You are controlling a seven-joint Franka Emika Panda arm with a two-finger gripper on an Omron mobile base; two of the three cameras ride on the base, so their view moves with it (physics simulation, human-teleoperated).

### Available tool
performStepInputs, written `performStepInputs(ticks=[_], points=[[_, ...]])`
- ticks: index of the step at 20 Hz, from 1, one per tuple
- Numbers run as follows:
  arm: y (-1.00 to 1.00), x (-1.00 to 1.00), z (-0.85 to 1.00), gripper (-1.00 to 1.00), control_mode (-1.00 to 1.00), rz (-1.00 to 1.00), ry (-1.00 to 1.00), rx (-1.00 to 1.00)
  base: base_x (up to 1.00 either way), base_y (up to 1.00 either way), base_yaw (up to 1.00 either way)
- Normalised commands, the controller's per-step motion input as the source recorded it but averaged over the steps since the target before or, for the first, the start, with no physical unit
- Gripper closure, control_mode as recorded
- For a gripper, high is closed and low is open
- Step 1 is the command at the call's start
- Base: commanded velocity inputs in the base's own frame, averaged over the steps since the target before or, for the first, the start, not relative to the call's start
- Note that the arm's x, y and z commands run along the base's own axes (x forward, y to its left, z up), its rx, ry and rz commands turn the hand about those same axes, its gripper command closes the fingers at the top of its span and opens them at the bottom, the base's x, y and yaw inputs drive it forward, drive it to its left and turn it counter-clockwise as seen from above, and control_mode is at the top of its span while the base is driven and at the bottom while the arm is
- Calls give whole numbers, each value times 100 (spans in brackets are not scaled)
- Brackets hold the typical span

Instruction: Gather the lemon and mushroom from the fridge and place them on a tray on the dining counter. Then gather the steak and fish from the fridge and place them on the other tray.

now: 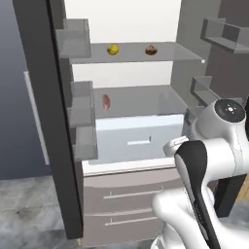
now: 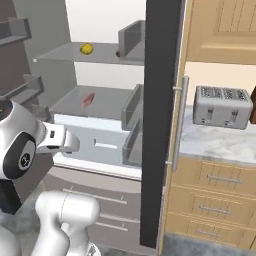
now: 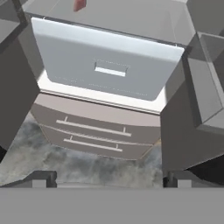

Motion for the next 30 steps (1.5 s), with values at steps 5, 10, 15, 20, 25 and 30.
performStepInputs(ticks=[5, 10, 15, 20, 25, 30], points=[[0, 0, 0, -100, 100, 0, 0, 0, 53, 26, -25], [0, 0, 0, -100, 100, 0, 0, 0, 46, 29, -21], [0, 0, 0, -100, 100, 0, 0, 0, 44, 20, -15], [0, 0, 0, -100, 100, 0, 0, 0, 43, 44, -10], [0, 0, 0, -100, 100, 0, 0, 0, 56, 27, -1], [12, 27, 0, -100, -100, 0, 0, 3, 40, 9, 0]])
